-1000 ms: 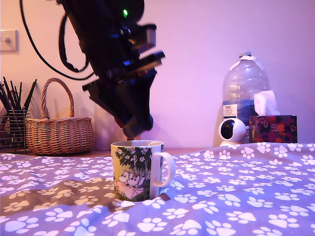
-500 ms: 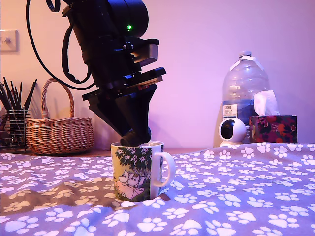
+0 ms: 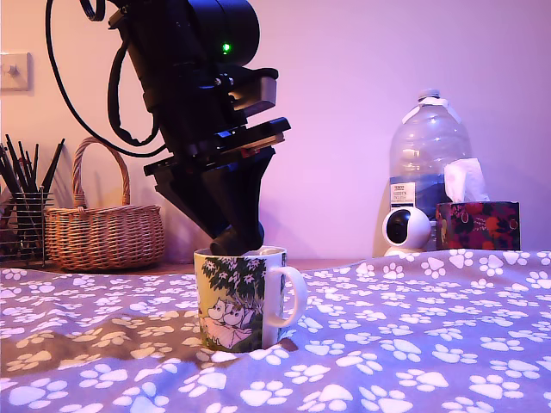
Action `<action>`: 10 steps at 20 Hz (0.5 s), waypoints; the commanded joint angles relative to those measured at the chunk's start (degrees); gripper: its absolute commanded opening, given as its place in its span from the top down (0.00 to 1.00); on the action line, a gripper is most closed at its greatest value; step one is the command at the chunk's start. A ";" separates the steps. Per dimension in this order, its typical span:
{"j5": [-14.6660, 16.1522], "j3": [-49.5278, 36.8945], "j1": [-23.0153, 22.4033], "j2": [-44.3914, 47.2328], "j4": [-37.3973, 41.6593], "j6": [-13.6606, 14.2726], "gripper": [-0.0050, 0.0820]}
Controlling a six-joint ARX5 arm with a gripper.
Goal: Pick the coffee capsule and then drop it inside the coffee cup in front of you
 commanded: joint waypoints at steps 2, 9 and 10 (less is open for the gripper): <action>-0.15 0.57 -0.02 0.66 -0.61 0.24 0.64; -0.22 0.57 0.24 0.66 -0.79 0.24 0.64; -0.44 0.57 0.24 0.66 -0.76 0.24 0.64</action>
